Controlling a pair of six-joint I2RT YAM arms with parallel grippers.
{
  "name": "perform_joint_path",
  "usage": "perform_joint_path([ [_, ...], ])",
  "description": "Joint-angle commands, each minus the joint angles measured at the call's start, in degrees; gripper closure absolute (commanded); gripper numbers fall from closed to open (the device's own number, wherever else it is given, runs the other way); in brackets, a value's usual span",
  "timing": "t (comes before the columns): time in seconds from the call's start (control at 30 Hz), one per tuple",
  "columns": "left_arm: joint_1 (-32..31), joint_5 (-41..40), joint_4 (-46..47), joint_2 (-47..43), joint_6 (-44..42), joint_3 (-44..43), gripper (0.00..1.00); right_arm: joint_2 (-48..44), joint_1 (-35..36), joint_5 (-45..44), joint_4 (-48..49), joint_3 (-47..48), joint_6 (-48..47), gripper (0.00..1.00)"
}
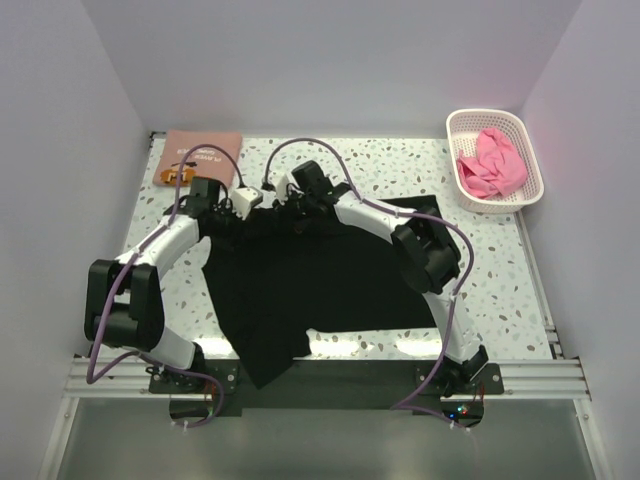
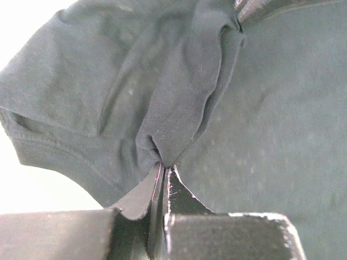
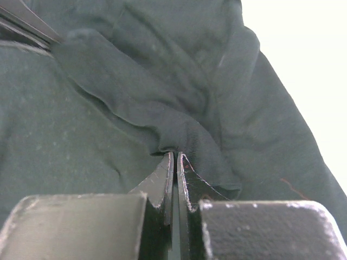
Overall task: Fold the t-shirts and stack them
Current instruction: Fold the tshirt
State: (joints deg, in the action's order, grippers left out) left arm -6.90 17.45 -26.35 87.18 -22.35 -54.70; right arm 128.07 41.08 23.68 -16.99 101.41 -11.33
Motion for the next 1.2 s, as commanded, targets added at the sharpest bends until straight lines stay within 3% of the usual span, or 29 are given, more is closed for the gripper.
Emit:
perform_joint_path([
  [0.0, -0.3, 1.8, -10.1, -0.8, -7.1, -4.4, 1.0, -4.9, -0.3, 2.0, -1.8, -1.6, -1.1, 1.0],
  [0.47, -2.1, -1.5, -24.0, -3.1, -13.0, -10.8, 1.0, -7.1, -0.2, 3.7, -4.4, -4.3, -2.8, 1.0],
  [1.17, -7.3, -2.8, -31.9, -3.2, -12.0, -11.2, 1.0, -9.2, -0.2, 4.9, -7.5, -7.9, -6.3, 1.0],
])
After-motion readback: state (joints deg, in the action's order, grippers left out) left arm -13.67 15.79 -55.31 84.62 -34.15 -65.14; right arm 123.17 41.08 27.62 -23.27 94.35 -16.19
